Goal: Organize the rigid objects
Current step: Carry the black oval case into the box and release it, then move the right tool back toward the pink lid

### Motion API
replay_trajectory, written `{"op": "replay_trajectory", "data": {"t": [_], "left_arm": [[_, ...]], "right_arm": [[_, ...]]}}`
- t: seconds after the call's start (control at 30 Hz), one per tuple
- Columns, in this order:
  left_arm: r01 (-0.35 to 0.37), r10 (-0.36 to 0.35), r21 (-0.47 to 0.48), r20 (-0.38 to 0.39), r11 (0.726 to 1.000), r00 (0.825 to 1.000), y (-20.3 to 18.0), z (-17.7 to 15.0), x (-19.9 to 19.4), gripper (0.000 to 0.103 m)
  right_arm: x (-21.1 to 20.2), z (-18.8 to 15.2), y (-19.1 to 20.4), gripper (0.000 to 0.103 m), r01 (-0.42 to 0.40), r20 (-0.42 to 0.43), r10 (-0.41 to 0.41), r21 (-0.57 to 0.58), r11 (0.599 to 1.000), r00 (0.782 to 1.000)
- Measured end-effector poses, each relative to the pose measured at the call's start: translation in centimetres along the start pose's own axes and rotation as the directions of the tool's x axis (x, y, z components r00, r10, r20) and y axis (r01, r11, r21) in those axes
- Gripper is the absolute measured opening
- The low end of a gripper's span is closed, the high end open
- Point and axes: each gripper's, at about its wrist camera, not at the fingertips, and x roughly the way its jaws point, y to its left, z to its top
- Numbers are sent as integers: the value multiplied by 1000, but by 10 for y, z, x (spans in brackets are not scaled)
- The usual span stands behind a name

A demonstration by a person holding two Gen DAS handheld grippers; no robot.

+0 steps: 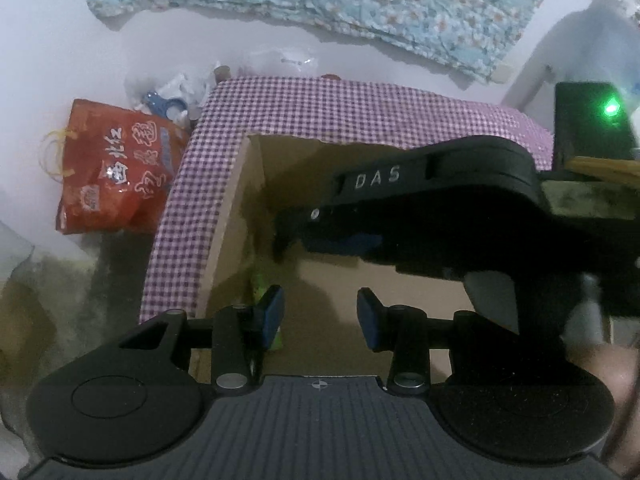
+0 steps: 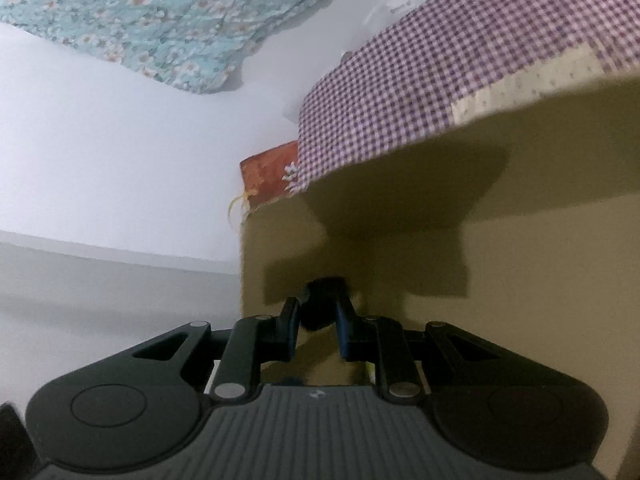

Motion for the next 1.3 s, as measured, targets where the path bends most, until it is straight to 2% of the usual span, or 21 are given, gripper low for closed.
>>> {"op": "replay_trajectory", "data": {"t": [0.23,0.5,0.57,0.67,0.83,0.9,0.93,1.0,1.07,1.2,1.3], "left_arm": [[40,-40,-23,24,999,999,2,-3,-18,40],[139,-136,-31,103,990,985,2,-22,-73,44],[171,-165,-34,128,985,978,3,-29,-90,47],[203,-195,-33,158,979,968,5,-42,-114,56],[226,-225,15,187,974,956,6,-76,-146,60],[229,-232,36,183,973,955,7,-94,-152,62],[232,-235,41,182,972,955,8,-102,-154,62],[239,-241,35,171,970,955,11,-119,-152,63],[243,-244,29,155,970,957,12,-135,-147,63],[226,-227,18,97,974,969,14,-165,-121,63],[182,-184,41,35,982,982,10,-183,-96,63]], "right_arm": [[-9,9,-4,23,-19,32,18,43,999,999],[-67,-12,10,23,-104,43,104,6,995,994],[-90,-22,13,23,-131,51,131,-8,991,990],[-128,-41,16,23,-162,79,164,-32,986,983],[-198,-84,21,24,-198,150,212,-101,975,966],[-222,-105,17,35,-205,183,224,-119,972,957],[-232,-116,14,37,-203,198,226,-130,971,954],[-245,-139,4,41,-183,224,212,-145,972,951],[-248,-161,-9,42,-142,230,172,-140,980,958],[-233,-196,-30,42,-51,215,73,-106,993,974],[-216,-217,-42,42,40,203,-17,-109,993,979]]}}
